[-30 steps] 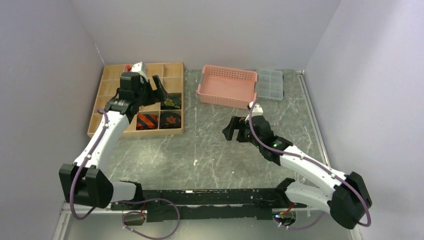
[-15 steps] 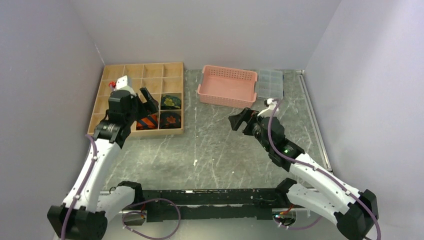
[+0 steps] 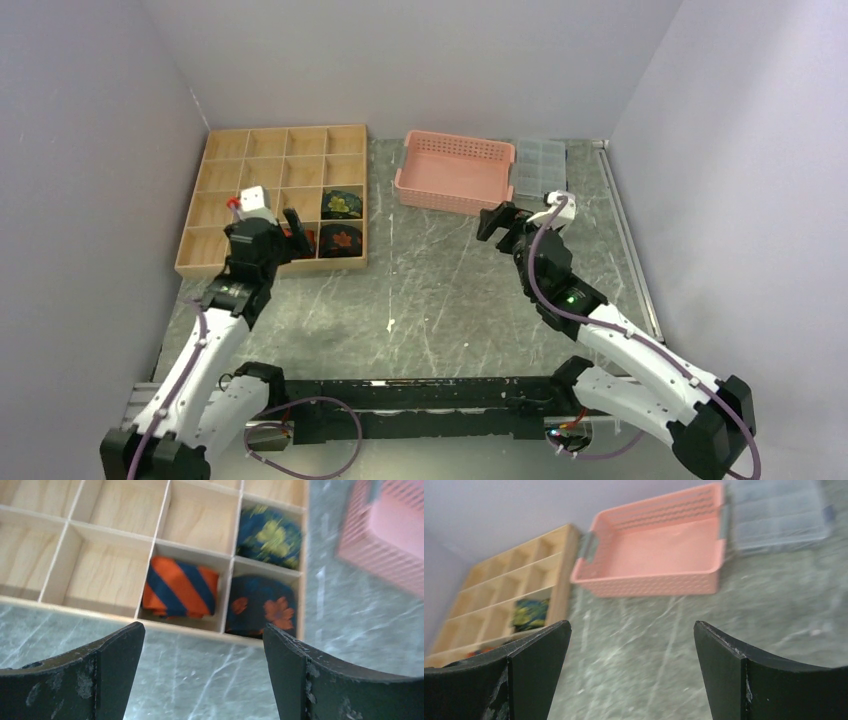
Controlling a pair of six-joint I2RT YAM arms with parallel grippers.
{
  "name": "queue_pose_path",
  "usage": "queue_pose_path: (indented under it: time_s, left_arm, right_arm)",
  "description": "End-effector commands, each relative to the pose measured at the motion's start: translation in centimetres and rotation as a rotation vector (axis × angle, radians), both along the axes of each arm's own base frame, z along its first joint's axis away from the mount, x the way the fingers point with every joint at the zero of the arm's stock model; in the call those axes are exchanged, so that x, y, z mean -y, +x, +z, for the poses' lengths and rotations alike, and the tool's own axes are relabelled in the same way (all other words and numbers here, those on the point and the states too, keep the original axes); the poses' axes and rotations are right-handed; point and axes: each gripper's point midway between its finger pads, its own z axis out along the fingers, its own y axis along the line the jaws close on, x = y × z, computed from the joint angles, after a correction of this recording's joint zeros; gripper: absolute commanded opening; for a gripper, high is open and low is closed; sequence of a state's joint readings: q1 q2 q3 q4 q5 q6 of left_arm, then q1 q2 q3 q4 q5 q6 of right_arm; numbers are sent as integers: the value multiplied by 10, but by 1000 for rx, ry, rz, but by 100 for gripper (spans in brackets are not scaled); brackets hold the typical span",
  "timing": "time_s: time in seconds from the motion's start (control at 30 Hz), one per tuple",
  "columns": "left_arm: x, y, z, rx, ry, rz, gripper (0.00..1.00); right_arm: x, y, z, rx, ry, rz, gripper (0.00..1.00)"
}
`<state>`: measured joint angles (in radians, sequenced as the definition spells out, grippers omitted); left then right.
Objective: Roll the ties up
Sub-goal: Reset both arms
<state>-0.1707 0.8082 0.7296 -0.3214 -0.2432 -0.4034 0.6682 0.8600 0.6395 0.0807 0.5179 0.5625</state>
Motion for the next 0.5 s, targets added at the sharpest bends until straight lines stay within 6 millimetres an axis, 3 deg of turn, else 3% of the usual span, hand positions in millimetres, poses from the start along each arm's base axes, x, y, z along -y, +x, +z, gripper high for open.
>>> queue_pose_path:
  time_s: [0.0,0.13,0.27,0.37,0.47]
  left_arm:
    - [-16,14,-38,12,197,38,94]
    - [-44,25,-48,79,339,143,94]
    - [-45,41,-63,102,322,107,94]
    - [-51,45,-89,71,301,125,94]
    - [-56,41,-111,45,278,142,94]
  right_arm:
    - [61,19,16,115,-230,-290,100]
    - [112,26,-13,80,-344,-412,100]
    - [154,18,-41,38,-414,-489,100]
    - [169,12,-67,0,-485,-505,100]
    - [172,9,-92,-4,-496,-496,100]
